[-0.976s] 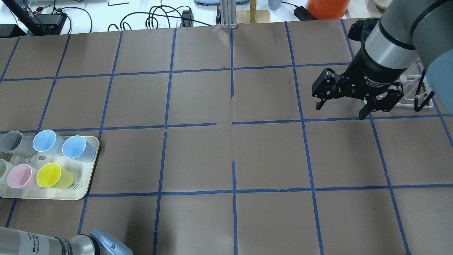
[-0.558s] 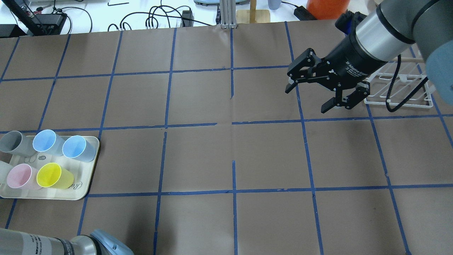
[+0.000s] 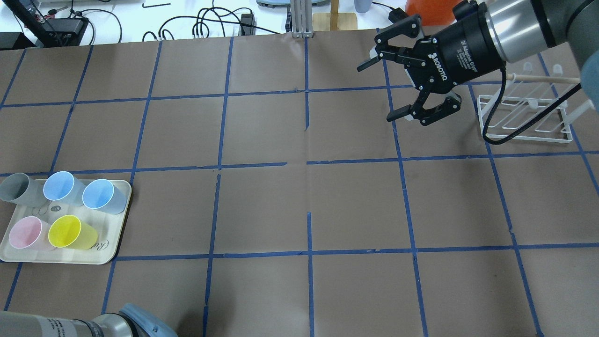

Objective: Transfer IKEA cup to right arm and place on rack

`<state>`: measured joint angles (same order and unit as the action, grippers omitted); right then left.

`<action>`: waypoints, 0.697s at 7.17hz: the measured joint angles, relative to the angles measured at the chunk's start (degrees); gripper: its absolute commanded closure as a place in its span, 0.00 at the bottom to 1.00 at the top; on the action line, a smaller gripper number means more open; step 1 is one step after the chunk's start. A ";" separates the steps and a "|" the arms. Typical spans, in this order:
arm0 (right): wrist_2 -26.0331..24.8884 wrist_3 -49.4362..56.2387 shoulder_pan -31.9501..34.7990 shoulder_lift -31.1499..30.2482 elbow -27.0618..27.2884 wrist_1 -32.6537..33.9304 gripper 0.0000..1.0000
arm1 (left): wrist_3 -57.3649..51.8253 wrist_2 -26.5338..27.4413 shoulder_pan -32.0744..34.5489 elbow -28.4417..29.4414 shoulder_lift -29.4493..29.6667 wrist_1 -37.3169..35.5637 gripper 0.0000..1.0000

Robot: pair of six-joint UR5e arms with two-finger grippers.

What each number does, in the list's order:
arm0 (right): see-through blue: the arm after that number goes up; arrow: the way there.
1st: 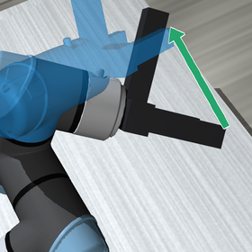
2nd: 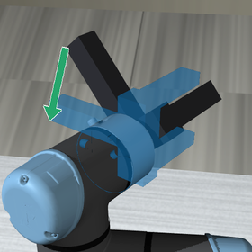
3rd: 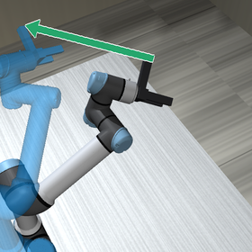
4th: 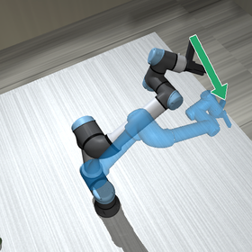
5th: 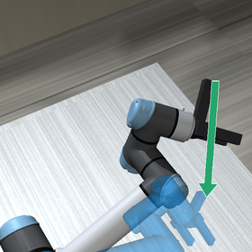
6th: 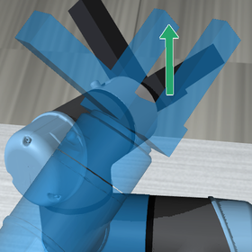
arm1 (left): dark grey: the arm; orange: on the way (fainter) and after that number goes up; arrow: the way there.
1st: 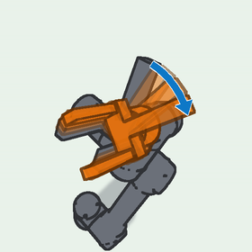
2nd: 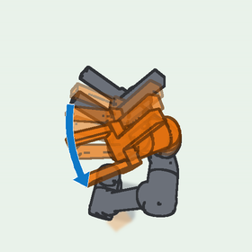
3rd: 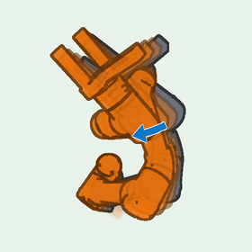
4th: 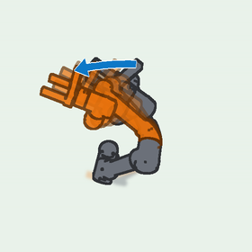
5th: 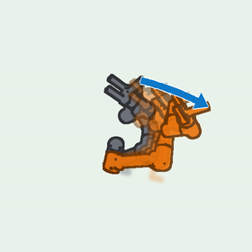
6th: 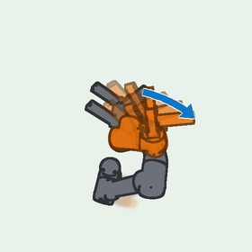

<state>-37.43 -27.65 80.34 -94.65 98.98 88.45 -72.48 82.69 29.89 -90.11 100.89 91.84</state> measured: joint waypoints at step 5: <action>20.96 -16.45 -0.42 4.06 0.55 -0.86 0.00 | 7.76 -30.53 14.54 6.70 -4.47 24.76 1.00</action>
<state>-16.46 -44.10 79.92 -90.59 99.53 87.59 -64.73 52.16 44.44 -83.41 96.42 116.60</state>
